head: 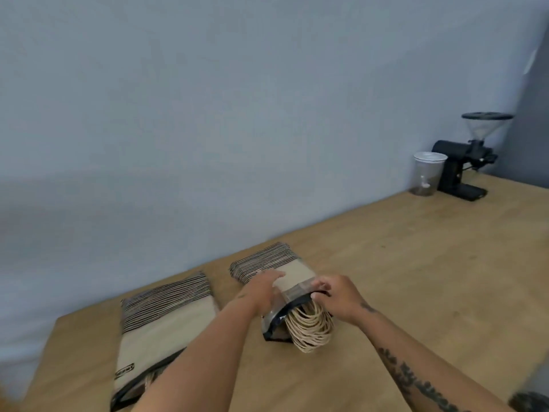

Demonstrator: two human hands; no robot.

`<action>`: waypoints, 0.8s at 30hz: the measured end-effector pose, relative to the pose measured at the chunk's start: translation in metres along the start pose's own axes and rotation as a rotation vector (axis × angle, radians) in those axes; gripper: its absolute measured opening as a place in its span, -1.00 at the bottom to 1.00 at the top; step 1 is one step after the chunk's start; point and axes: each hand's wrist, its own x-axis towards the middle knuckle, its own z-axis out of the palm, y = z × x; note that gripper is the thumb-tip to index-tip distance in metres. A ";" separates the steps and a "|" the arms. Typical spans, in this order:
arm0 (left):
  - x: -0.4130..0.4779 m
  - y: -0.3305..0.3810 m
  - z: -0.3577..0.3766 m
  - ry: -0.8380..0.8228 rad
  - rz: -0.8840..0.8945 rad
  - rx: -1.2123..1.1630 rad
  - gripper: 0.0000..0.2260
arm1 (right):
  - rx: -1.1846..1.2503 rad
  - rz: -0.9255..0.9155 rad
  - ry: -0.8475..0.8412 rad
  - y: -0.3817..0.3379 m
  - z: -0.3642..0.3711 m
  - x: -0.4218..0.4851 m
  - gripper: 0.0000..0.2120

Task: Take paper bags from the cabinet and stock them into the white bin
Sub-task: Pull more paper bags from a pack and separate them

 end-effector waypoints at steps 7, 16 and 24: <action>0.018 -0.002 0.024 -0.012 0.074 0.086 -0.62 | 0.037 -0.001 0.235 0.002 0.030 -0.021 -0.88; 0.025 -0.018 0.025 0.031 0.096 0.161 -0.62 | 0.104 0.193 0.406 -0.003 0.061 -0.026 -0.76; 0.048 -0.009 0.016 0.008 0.091 0.222 -0.62 | -0.079 0.231 0.352 -0.012 0.062 -0.017 -0.83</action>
